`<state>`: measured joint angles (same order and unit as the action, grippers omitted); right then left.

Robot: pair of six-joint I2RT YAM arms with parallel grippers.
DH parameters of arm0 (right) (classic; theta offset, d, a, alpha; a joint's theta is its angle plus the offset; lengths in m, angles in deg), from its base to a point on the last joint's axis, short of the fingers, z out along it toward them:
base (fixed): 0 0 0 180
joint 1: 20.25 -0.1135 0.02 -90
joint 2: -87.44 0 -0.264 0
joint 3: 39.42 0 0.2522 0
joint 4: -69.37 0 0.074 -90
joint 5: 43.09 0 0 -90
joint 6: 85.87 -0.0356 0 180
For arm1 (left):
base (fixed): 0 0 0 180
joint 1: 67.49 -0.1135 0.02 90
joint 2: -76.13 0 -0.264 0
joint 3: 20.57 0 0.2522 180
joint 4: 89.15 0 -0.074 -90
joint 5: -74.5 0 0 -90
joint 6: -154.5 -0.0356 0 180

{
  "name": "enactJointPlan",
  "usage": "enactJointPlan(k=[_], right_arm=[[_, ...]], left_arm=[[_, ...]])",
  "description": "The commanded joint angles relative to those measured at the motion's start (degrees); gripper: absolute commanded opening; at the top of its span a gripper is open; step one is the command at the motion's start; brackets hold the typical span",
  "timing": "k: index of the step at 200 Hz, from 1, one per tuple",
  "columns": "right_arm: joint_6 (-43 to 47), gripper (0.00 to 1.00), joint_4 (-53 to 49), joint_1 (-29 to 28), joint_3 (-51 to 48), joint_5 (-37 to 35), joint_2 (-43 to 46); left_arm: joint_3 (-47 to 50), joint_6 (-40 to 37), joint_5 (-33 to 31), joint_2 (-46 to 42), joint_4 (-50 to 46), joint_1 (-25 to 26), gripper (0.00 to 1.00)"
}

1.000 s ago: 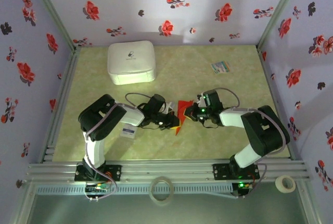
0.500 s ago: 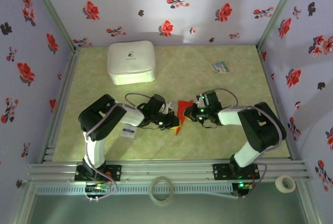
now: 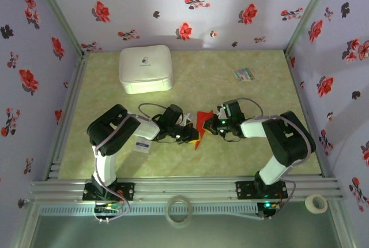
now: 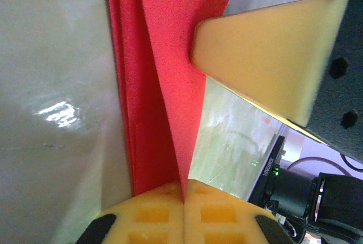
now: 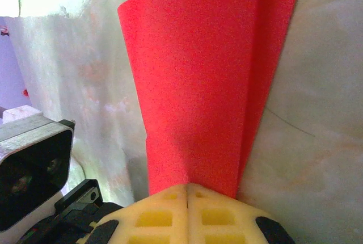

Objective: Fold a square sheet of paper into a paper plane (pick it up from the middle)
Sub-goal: Fold the wing for the fifth time at the center of the table.

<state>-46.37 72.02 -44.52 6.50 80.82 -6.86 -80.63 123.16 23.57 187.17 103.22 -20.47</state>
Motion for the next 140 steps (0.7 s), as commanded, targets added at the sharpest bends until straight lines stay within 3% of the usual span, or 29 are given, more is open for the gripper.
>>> enactJointPlan(k=[1, 34, 102, 140], right_arm=[[1.34, 0.07, -2.07, -0.18, 1.33, -1.77, -1.82], [1.69, 0.07, -4.35, -0.16, 1.56, -3.18, -2.88], [2.34, 0.07, -7.88, -0.27, 1.85, -4.51, -3.34], [2.25, 0.06, -7.83, -0.3, 1.93, -4.49, -3.5]], left_arm=[[1.03, 0.0, -3.2, 2.92, 0.06, 0.47, 0.0], [1.39, -0.51, -3.26, 2.42, -0.63, 0.44, 0.0], [3.21, -1.57, -3.23, -0.61, -1.21, 0.73, 0.14], [3.49, -3.05, -2.22, -1.75, -3.54, 1.74, 0.12]])
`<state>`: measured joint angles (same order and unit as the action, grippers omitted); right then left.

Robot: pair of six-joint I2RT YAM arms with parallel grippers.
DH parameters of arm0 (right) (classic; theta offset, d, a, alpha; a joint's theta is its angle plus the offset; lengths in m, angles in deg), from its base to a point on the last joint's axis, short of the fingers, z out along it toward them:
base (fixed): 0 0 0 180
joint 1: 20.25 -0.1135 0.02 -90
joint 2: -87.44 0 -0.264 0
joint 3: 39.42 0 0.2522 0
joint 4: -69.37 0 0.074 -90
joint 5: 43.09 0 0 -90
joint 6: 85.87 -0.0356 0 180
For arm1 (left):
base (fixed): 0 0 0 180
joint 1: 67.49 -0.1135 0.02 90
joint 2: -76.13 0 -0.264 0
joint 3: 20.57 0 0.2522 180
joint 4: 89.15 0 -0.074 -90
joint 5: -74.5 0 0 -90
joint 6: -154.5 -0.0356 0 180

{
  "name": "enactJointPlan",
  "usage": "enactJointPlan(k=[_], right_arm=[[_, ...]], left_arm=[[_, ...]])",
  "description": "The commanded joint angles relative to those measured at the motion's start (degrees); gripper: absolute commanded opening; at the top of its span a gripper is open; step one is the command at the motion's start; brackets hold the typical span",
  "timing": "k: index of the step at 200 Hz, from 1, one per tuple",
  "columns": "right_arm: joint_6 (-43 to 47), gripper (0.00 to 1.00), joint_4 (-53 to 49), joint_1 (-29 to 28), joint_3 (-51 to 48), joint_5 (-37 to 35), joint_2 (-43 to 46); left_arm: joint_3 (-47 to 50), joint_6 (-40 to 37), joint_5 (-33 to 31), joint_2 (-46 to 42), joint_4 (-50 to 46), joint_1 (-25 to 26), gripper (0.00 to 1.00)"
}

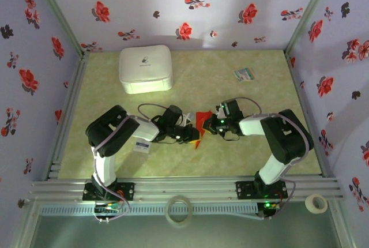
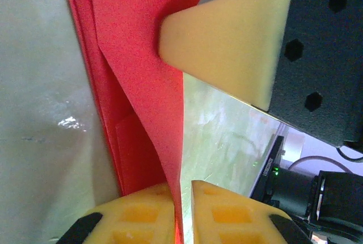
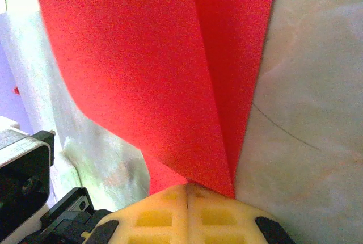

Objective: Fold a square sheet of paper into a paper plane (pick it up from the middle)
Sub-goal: Fold the wing for the fifth time at the center of the table.

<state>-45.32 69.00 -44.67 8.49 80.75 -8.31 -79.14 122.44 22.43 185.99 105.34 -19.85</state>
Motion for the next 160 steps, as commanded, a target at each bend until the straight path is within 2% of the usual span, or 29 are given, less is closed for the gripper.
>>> enactJointPlan(k=[1, 37, 52, 84, 108, 124, 134, 160], right_arm=[[1.2, 0.06, -4.84, -0.12, -0.05, -4.45, -2.02], [1.11, 0.06, -4.86, -0.18, -0.17, -4.61, -2.08], [1.11, 0.06, -4.95, -0.18, -0.14, -4.68, -2.16], [1.1, 0.06, -5.04, -0.19, -0.14, -4.84, -2.34], [1.16, 0.05, -5.06, -0.18, -0.14, -4.95, -2.34], [1.18, 0.05, -5.08, -0.18, -0.14, -4.97, -2.47], [1.11, 0.05, -5.07, -0.27, -0.18, -5.01, -2.59], [1.02, 0.05, -4.86, -0.27, -0.32, -5.18, -2.68]], left_arm=[[2.01, -2.4, -1.05, -0.59, -5.71, 1.14, 0.12], [1.85, -4.21, -0.72, -1.79, -9.06, 1.59, 0.03], [1.62, -5.25, -0.58, -2.43, -11.09, 1.76, 0.02], [1.92, -6.06, -0.14, -4.01, -12.53, 2.15, 0.12], [2.31, -6.51, -0.1, -5.09, -13.66, 2.63, 0.12], [2.71, -6.49, -0.11, -5.41, -13.57, 2.89, 0.08], [2.75, -6.6, -0.05, -5.31, -13.73, 3.05, 0.0], [2.73, -7.06, 0.04, -4.92, -14.62, 3.13, 0.0]])
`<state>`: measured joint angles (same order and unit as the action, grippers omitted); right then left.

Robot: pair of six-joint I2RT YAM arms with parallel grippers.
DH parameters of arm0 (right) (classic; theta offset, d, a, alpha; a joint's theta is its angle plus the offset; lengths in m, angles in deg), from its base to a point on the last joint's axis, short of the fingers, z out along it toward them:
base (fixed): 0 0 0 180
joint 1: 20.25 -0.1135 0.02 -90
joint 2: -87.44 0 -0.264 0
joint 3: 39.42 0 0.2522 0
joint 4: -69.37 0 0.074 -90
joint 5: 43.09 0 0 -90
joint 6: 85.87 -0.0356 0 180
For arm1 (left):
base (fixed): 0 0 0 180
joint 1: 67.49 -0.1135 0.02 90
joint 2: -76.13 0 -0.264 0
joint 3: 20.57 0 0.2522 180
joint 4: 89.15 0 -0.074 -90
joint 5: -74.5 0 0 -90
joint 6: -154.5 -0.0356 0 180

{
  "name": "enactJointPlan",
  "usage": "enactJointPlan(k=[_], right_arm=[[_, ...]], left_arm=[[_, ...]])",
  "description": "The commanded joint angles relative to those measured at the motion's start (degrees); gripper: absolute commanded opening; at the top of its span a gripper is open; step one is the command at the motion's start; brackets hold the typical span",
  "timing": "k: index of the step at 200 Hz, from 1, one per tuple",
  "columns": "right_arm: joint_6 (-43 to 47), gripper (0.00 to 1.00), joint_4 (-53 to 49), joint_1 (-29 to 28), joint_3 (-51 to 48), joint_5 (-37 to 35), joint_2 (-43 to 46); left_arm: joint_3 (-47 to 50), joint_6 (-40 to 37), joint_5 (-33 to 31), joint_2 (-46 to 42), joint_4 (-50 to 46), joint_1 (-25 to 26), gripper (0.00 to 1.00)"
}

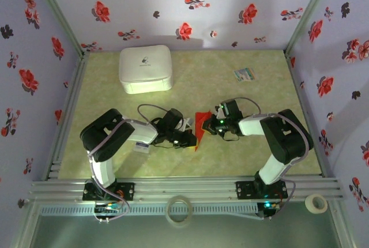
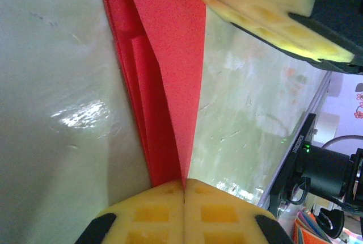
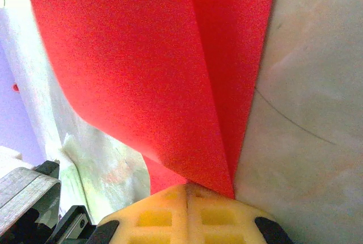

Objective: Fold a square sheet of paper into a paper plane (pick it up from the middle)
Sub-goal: Fold the wing for the fifth time at the center of the table.

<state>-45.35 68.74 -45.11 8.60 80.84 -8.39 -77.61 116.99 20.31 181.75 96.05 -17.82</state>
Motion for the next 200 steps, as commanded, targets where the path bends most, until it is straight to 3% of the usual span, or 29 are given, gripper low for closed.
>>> enactJointPlan(k=[1, 12, 22, 33, 50, 61, 100, 108, 128, 143, 156, 192, 200], right_arm=[[1.05, 0.05, -4.6, 0.17, -0.38, -5.23, -2.55], [1.04, 0.05, -4.6, 0.12, -0.43, -5.24, -2.54], [1.0, 0.05, -4.68, 0.09, -0.42, -5.34, -2.53], [0.97, 0.05, -4.69, 0.03, -0.42, -5.34, -2.54], [0.96, 0.05, -4.75, 0.07, -0.39, -5.35, -2.6], [0.99, 0.05, -4.84, 0.08, -0.34, -5.39, -2.61], [1.1, 0.05, -5.13, 0.07, -0.25, -5.59, -2.63], [1.13, 0.05, -5.13, 0.06, -0.25, -5.57, -2.55], [1.03, 0.05, -5.13, 0.08, -0.34, -5.69, -2.43], [1.04, 0.05, -5.18, 0.07, -0.42, -5.69, -2.43], [1.01, 0.05, -5.17, 0.08, -0.43, -5.66, -2.43], [1.13, 0.05, -5.3, 0.03, -0.25, -5.51, -2.44], [1.2, 0.05, -5.29, 0.0, -0.4, -5.54, -2.29]], left_arm=[[1.24, -1.65, 2.16, -0.73, -5.33, 1.07, 0.0], [1.26, -1.79, 2.18, -0.8, -5.8, 1.04, 0.0], [1.4, -1.87, 2.07, -0.94, -6.11, 1.09, 0.09], [1.59, -1.95, 2.07, -1.17, -6.35, 1.04, 0.11], [1.7, -2.05, 2.07, -1.41, -7.03, 1.13, 0.09], [1.93, -2.2, 2.07, -1.45, -7.19, 1.28, 0.0], [2.2, -2.68, 2.12, -1.61, -8.41, 1.76, 0.0], [2.53, -2.58, 2.07, -1.65, -8.41, 1.79, 0.09], [2.83, -2.92, 1.94, -2.09, -9.02, 1.83, 0.11], [3.03, -2.93, 1.89, -2.48, -9.18, 1.83, 0.08], [3.2, -3.09, 1.8, -2.64, -9.35, 1.92, 0.0], [3.65, -3.0, 1.81, -3.01, -9.6, 2.23, 0.0], [3.95, -2.99, 1.8, -3.06, -9.56, 2.22, 0.05]])
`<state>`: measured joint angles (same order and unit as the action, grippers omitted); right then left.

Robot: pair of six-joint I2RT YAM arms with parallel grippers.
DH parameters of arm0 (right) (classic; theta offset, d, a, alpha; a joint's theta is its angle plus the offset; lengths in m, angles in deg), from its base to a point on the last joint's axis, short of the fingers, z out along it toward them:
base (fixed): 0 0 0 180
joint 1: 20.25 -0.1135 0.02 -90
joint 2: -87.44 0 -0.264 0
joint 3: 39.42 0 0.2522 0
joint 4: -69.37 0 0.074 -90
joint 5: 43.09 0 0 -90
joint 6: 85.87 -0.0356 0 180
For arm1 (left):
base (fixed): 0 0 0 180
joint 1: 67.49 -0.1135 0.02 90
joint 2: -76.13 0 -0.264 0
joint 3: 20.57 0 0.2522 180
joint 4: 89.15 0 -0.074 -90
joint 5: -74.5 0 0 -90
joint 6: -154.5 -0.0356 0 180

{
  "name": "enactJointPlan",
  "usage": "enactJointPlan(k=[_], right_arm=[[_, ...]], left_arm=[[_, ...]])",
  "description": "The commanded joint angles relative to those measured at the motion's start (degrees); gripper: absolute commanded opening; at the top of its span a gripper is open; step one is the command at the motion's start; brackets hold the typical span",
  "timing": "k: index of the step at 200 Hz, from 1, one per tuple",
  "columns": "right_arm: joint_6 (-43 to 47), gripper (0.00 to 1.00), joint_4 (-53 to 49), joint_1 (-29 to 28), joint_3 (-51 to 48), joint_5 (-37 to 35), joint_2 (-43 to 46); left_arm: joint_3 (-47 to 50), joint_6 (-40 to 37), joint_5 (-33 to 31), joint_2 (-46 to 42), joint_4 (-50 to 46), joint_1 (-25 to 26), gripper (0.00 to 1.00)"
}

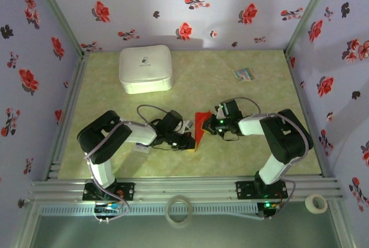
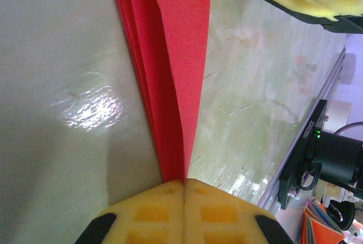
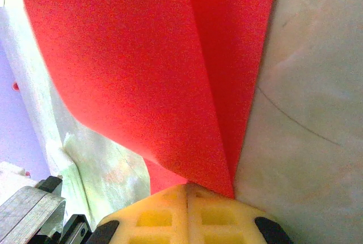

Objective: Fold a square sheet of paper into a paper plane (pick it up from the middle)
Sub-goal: Fold the wing for the fifth time at the center of the table.

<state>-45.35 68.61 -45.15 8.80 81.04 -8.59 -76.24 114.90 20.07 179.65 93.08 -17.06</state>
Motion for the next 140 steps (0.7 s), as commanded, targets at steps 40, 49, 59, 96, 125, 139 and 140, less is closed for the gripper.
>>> enactJointPlan(k=[40, 49, 59, 96, 125, 139, 140], right_arm=[[1.15, 0.04, -5.18, 0.12, -0.71, -5.94, -2.06], [1.13, 0.04, -5.27, 0.08, -0.71, -6.0, -2.06], [1.08, 0.04, -5.26, 0.1, -0.72, -5.87, -1.99], [1.09, 0.04, -5.28, 0.05, -0.71, -5.92, -1.99], [1.12, 0.04, -5.19, 0.12, -0.8, -5.96, -1.93], [1.0, 0.04, -5.17, 0.07, -0.82, -5.87, -1.93], [0.98, 0.04, -5.13, 0.09, -0.81, -5.89, -1.95]], left_arm=[[2.89, -1.07, 2.22, -1.22, -6.84, 1.94, 0.0], [2.97, -1.04, 2.31, -1.49, -6.94, 2.06, 0.0], [3.36, -1.14, 2.31, -1.88, -6.85, 2.23, 0.0], [3.73, -1.08, 2.22, -2.36, -7.07, 2.3, 0.07], [4.56, -0.47, 2.13, -3.03, -6.05, 2.4, 0.0], [4.43, -0.55, 2.21, -3.35, -6.15, 2.45, 0.0], [4.45, -0.51, 2.21, -3.38, -6.1, 2.42, 0.0]])
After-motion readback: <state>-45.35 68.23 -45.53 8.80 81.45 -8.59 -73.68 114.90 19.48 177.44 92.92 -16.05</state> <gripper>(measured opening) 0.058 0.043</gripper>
